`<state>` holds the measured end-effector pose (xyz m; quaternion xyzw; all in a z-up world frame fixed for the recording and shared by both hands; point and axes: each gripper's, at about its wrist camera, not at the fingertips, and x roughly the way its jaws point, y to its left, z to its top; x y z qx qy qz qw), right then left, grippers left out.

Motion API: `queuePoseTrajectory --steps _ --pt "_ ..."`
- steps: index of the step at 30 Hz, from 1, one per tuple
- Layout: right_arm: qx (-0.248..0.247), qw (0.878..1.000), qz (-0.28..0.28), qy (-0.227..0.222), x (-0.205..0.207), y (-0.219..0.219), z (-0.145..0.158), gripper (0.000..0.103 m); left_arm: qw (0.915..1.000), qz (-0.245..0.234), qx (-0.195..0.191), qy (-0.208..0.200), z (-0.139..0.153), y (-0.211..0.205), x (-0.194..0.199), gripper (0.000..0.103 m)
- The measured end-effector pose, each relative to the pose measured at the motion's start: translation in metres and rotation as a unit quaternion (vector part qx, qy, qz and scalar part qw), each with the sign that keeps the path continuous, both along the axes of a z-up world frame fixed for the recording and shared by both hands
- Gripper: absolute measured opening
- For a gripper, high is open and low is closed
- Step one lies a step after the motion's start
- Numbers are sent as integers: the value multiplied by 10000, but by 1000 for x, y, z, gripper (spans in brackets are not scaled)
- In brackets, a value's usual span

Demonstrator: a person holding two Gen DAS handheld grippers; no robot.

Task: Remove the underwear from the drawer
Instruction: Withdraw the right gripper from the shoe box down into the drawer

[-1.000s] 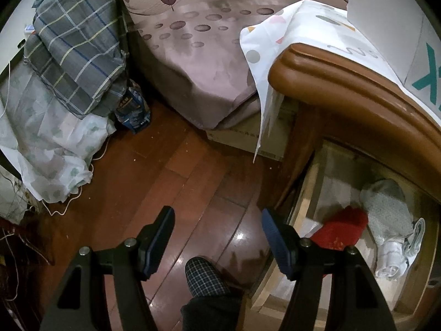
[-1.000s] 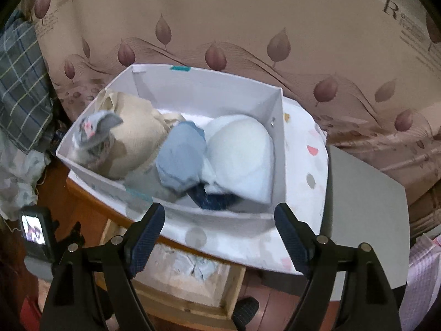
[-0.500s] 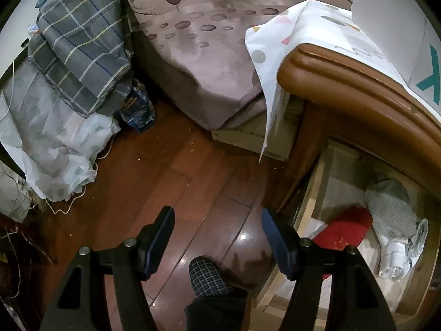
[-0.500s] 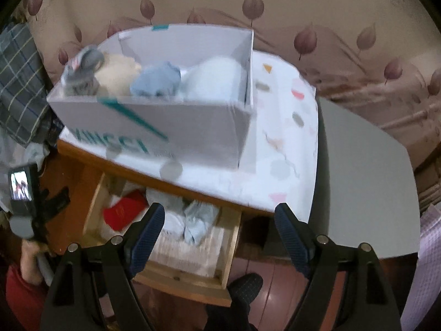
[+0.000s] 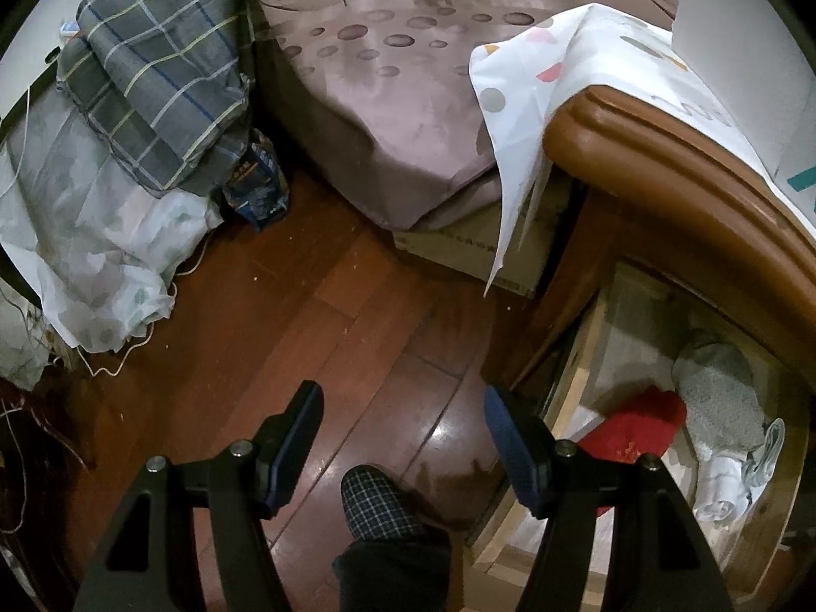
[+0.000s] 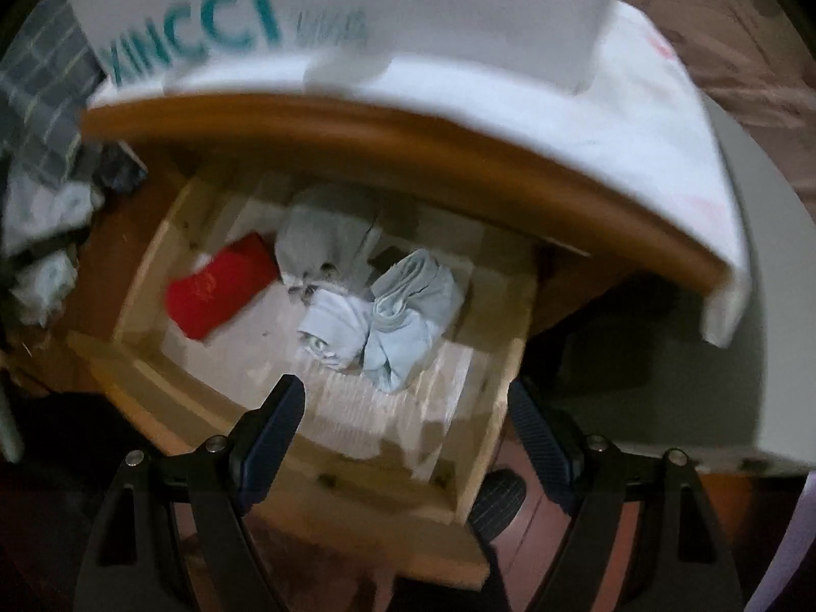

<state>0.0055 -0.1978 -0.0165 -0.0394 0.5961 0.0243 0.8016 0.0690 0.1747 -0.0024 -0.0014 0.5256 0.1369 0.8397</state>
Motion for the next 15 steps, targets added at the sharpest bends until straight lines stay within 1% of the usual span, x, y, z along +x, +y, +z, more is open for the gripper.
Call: queuePoseTrajectory --steps 5,7,8,12,15 --pt "-383 9979 479 185 17 11 -38 75 10000 -14 25 16 -1 -2 0 67" --pt "-585 9957 670 244 23 14 -50 71 10000 -36 -38 49 -2 -4 0 67" --pt "-666 9946 750 268 25 15 -54 71 10000 -42 -54 67 -3 -5 1 67" --pt "-1007 9880 1131 286 30 23 -69 71 9999 -102 -55 127 -5 -8 3 67" --pt "-1346 9792 1510 140 29 33 -78 71 9998 -131 -44 127 -6 -11 3 67"
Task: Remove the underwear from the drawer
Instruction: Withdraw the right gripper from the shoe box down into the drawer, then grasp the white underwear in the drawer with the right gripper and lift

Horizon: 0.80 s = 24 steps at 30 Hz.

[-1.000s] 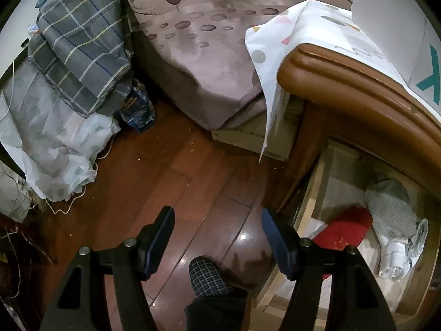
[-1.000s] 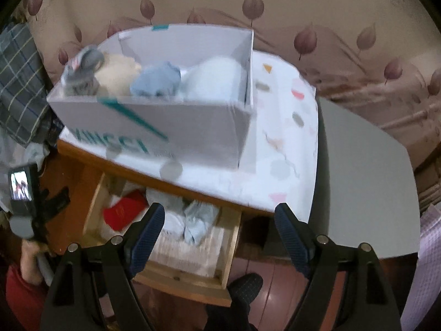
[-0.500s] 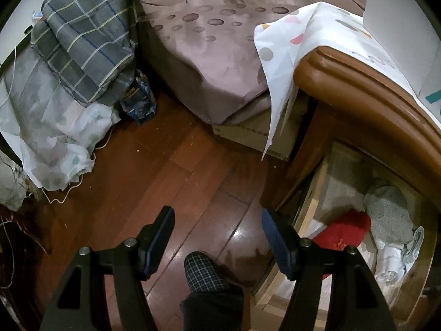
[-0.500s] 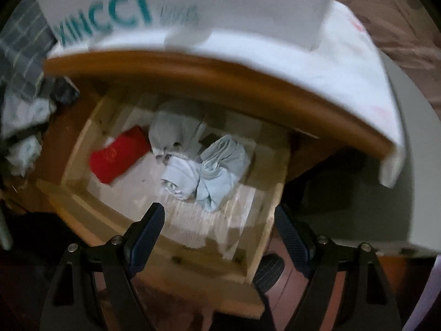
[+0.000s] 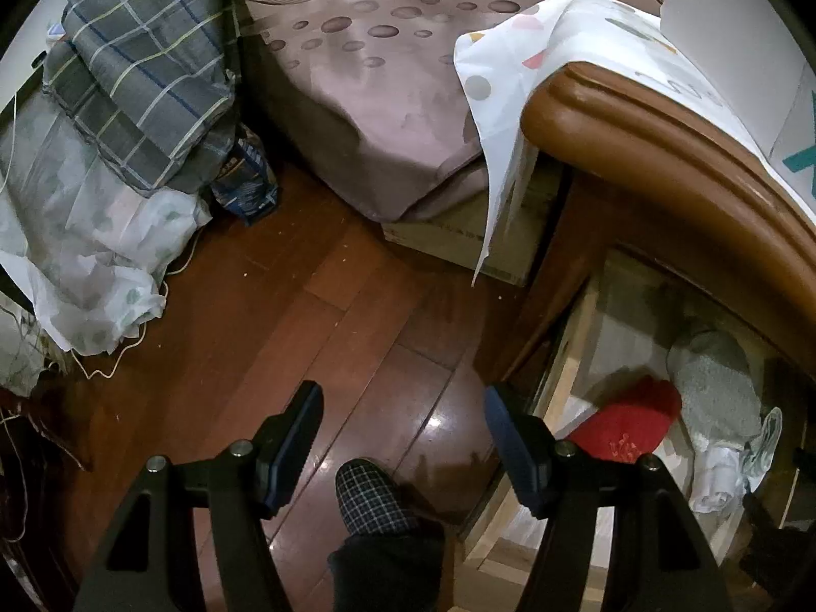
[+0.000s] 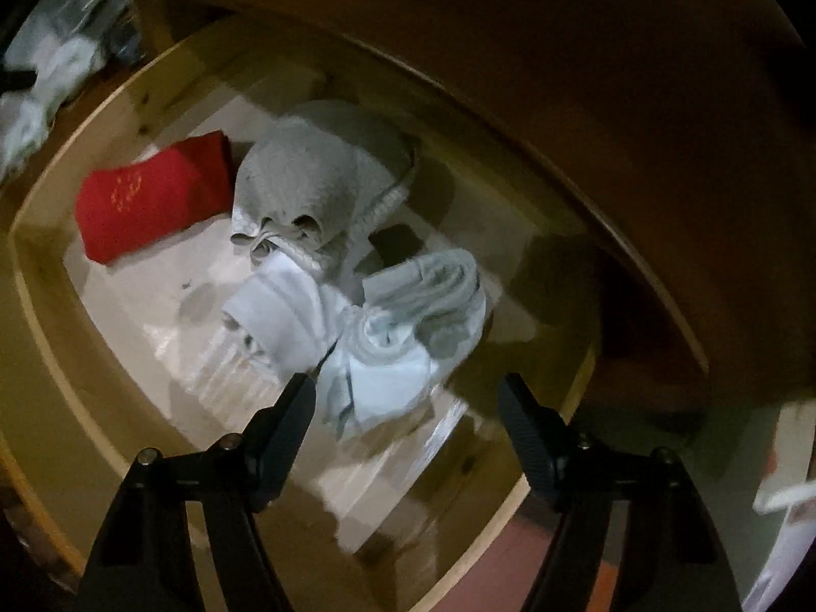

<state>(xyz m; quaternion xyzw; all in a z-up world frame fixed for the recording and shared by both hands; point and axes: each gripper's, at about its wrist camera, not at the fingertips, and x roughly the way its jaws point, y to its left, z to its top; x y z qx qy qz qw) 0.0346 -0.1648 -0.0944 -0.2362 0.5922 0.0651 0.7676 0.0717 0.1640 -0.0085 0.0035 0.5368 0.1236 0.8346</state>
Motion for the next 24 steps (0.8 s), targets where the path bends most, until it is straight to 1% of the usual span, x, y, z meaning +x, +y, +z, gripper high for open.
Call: queuePoseTrajectory --steps 1,2,5,6,8,9,13,17,18,20,22,24 --pt "-147 9997 166 32 -1 5 -6 71 10000 -3 -4 -1 0 0 0 67" --pt "-191 9994 269 72 -1 8 -10 71 10000 -13 -5 5 -1 0 0 67" --pt "-561 9975 430 14 1 13 -24 71 10000 -31 -6 13 -1 -1 0 67" --pt "-612 9971 448 111 4 13 -28 71 10000 -41 -6 12 -1 -1 0 67" --pt "-633 9963 576 30 6 13 -30 72 10000 -82 3 22 -2 -2 0 67" --pt "-666 9956 653 66 8 14 -33 74 9999 -108 -6 37 -2 -3 0 67" --pt "-682 9939 869 69 16 15 -43 78 9997 -215 -20 81 -5 -8 1 67" --pt "-531 9948 857 114 24 12 -55 81 9993 -348 92 91 -7 -13 2 67" --pt "-414 9955 847 59 27 9 -55 85 9992 -374 103 90 -7 -14 2 67" --pt "-222 9963 830 48 30 5 -56 88 9990 -432 121 88 -7 -17 2 67" --pt "-266 9953 921 -113 29 3 -57 99 9987 -492 129 102 -8 -19 2 67" --pt "-208 9945 1009 -191 29 1 -58 100 9982 -573 126 124 -9 -23 2 67"
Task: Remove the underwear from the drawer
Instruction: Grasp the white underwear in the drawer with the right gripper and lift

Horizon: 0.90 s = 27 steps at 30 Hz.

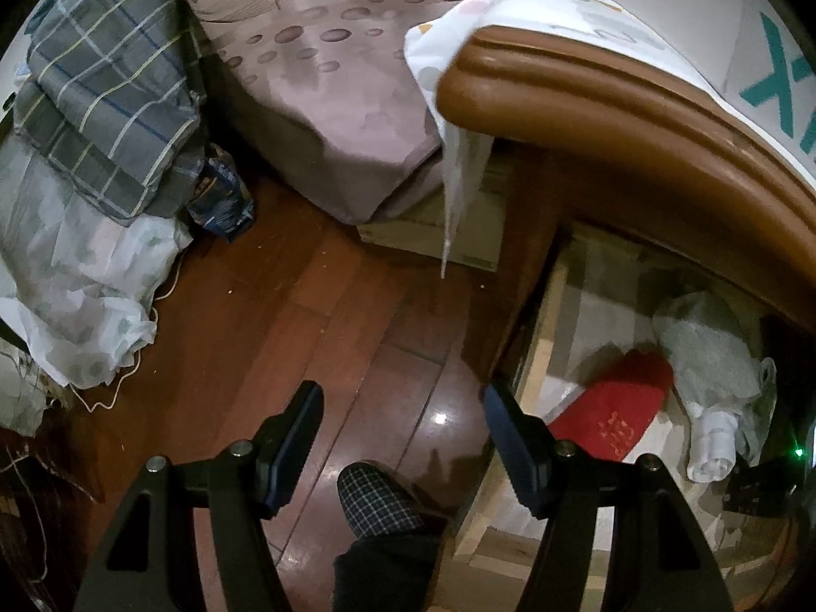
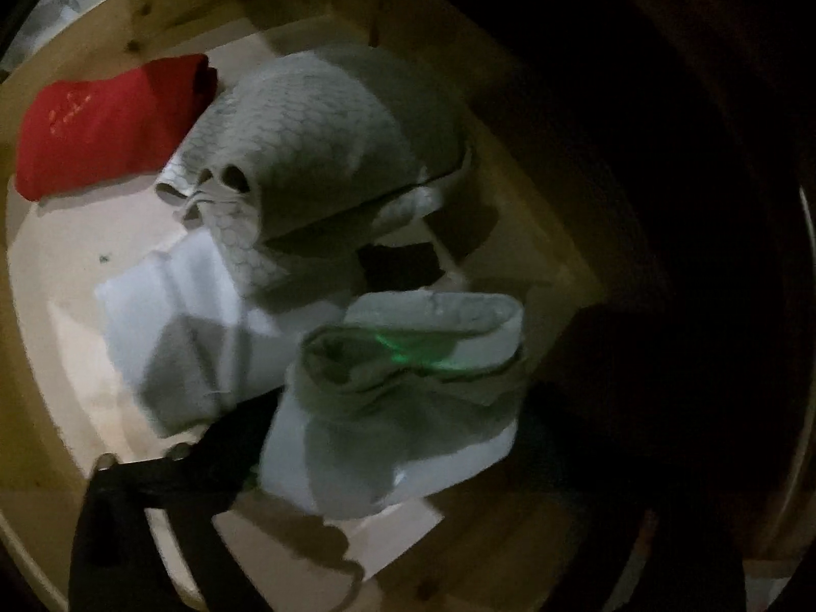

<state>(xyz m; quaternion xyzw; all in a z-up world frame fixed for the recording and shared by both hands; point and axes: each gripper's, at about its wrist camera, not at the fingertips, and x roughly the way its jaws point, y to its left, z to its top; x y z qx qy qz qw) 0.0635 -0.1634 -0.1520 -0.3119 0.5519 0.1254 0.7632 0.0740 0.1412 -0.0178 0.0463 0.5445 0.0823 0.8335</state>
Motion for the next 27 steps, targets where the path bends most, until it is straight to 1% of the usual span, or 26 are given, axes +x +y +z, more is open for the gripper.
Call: queuePoseTrajectory --steps 3,4,5,7,8,9,12,15,18,20,22,25,27 --pt "82 10000 40 -18 -5 -1 2 99 9999 -121 44 28 -2 -8 -1 67" --pt "114 9999 61 -7 -5 -1 2 97 9999 -154 53 37 -3 -9 -1 67" --pt "205 9997 86 38 -5 -2 3 95 9998 -169 60 39 -3 -10 -1 67" --pt "482 9987 40 183 -6 -15 6 79 9997 -216 107 30 -4 -12 -1 67" --pt "661 9974 -76 270 -6 -18 7 76 9997 -222 114 28 -4 -13 -1 67" --pt "777 9964 -173 299 -5 -20 7 72 9996 -237 139 23 -4 -14 -2 67" --pt "882 9951 -318 316 -6 -24 8 70 9992 -351 201 3 -4 -18 -3 67" --pt "823 9956 -269 357 -5 -23 7 67 9980 -555 288 1 -5 -25 -5 67" --pt "773 9958 -263 415 -8 -20 12 65 9973 -702 162 108 -10 -31 -6 67" --pt "759 9955 -290 494 -9 -18 15 64 9961 -852 151 168 -13 -37 -7 67" --pt "679 9956 -256 591 -6 -20 15 62 9940 -1076 112 181 -14 -46 -10 67" --pt "570 9951 -269 766 -8 -18 22 57 9904 -1345 -65 310 -18 -58 -12 67" --pt "486 9951 -351 791 -11 -19 30 56 9883 -1482 -63 366 -21 -65 -14 67"
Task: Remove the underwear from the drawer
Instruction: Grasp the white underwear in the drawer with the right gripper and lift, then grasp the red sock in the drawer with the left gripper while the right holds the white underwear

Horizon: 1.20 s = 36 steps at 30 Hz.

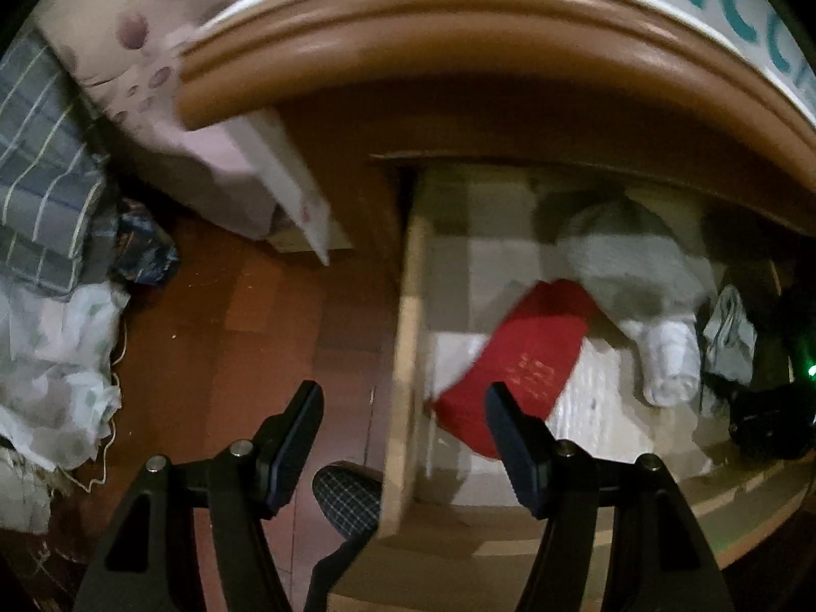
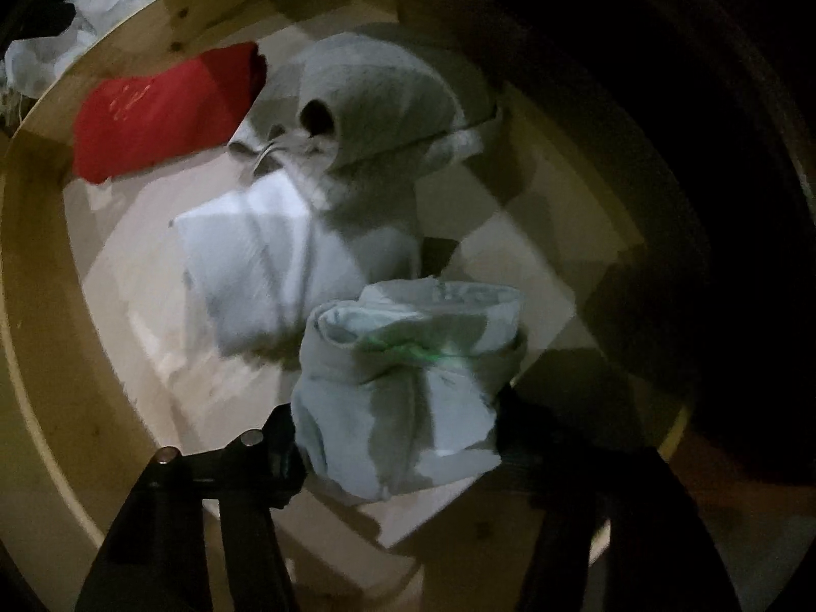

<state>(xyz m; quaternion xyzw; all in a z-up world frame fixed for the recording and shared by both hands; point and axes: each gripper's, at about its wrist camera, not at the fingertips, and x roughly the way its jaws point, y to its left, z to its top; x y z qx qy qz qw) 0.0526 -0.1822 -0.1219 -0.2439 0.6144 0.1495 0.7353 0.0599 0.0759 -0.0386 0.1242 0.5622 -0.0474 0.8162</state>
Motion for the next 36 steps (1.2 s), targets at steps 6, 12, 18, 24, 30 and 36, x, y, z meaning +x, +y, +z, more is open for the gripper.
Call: queuePoseTrajectory --steps 6,12,18,24,30,36 --pt "199 9984 -517 -120 -8 1 41 56 9996 -146 76 221 -12 -9 -1 67" --pt "160 9968 -771 -117 -28 6 51 56 9993 -162 174 301 -17 -11 -4 67" --pt "524 9871 -1510 -105 -35 3 45 56 9988 -180 115 429 -23 -12 -4 67" --pt "737 9786 -1909 -214 -38 -13 51 57 9969 -462 481 417 -31 -24 -8 67" --pt "1238 9612 -2450 -272 -49 -27 54 57 9925 -955 718 246 -29 -36 0 67" --pt "1641 9450 -2782 -508 -61 -33 72 57 9804 -1592 1098 365 -40 -45 9 67"
